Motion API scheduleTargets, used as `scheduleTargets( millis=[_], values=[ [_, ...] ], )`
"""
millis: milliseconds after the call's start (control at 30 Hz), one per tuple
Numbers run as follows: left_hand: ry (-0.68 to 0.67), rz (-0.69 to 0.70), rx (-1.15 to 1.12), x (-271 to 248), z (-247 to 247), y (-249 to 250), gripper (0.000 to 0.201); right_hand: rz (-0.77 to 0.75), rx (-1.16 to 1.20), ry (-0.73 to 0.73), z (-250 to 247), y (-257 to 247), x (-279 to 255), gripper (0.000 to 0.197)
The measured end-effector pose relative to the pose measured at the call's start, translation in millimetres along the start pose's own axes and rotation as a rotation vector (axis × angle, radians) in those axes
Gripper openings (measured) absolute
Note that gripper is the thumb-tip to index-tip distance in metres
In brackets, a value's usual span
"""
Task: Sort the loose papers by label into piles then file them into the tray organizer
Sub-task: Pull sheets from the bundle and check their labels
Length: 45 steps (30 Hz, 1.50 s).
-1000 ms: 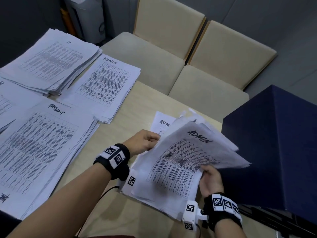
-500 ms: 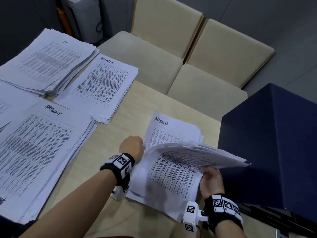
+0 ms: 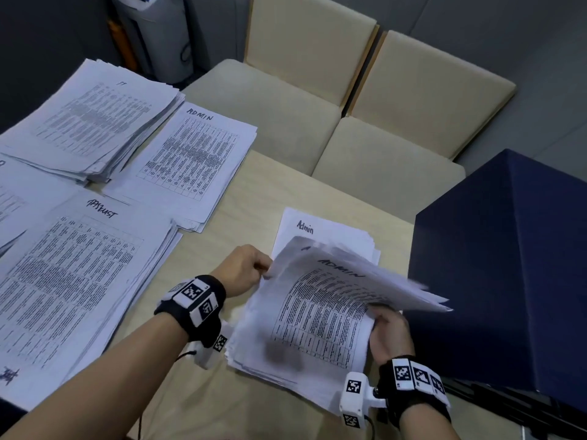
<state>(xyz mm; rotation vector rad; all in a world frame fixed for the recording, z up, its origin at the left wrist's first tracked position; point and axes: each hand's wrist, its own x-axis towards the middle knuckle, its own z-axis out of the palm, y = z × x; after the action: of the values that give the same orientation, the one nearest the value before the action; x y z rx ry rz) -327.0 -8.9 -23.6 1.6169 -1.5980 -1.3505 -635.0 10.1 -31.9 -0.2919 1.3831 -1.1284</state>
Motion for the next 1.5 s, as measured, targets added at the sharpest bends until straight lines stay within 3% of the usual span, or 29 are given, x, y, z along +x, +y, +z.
scheduleTargets(
  millis=[200, 300, 400, 600, 700, 733, 800, 867, 967, 1033, 1133, 1200, 1300, 1333, 1400, 1500],
  values=[
    [0.229, -0.192, 0.064, 6, 17, -6, 0.033, 0.003, -0.023, 0.089, -10, -1, 5, 0.018],
    [0.341, -0.263, 0.234, 12, 25, -2, 0.008, 0.011, 0.0, 0.112, -16, 0, 8, 0.023],
    [0.294, -0.355, 0.318, 17, 25, -1, 0.013, -0.014, 0.018, 0.118, -21, 2, 10, 0.028],
    [0.195, -0.283, 0.587, 23, 19, 2, 0.024, -0.037, -0.007, 0.077, -24, 2, 10, 0.027],
    [0.192, -0.268, 0.763, 21, 12, 9, 0.017, -0.092, 0.05, 0.033, -19, 1, 6, 0.052],
    [0.212, -0.267, 0.763, 20, 8, 10, 0.019, -0.088, 0.061, 0.013, -20, 2, 7, 0.046],
    [0.284, -0.218, 0.679, 17, 4, 9, 0.019, -0.058, 0.048, -0.001, -15, 0, 5, 0.025],
    [0.328, -0.112, 0.478, 14, 1, 7, 0.013, -0.003, 0.033, 0.017, -13, 2, 5, 0.053],
    [0.313, 0.016, 0.107, 5, -1, 7, 0.019, -0.007, 0.063, 0.012, -8, 0, 3, 0.07],
    [0.253, 0.012, -0.172, -1, -1, 10, 0.022, -0.017, 0.058, -0.015, -8, 2, 6, 0.078],
    [0.144, -0.046, -0.421, -8, -2, 19, 0.016, -0.026, 0.023, -0.077, -6, 3, 7, 0.054],
    [0.088, -0.059, -0.447, -9, -3, 25, 0.028, -0.069, 0.009, -0.115, -4, 0, 5, 0.04],
    [0.158, -0.153, -0.465, -5, -1, 27, 0.032, -0.094, 0.014, -0.177, -4, 0, 4, 0.024],
    [0.232, -0.204, -0.404, 0, 2, 22, 0.026, -0.096, 0.013, -0.162, -5, 0, 6, 0.022],
    [0.323, -0.302, -0.075, 8, 4, 14, 0.009, -0.089, 0.025, -0.163, -9, 2, 8, 0.02],
    [0.22, -0.423, 0.362, 12, 12, 11, 0.02, -0.073, 0.002, -0.183, -8, 0, 5, 0.021]
  ],
)
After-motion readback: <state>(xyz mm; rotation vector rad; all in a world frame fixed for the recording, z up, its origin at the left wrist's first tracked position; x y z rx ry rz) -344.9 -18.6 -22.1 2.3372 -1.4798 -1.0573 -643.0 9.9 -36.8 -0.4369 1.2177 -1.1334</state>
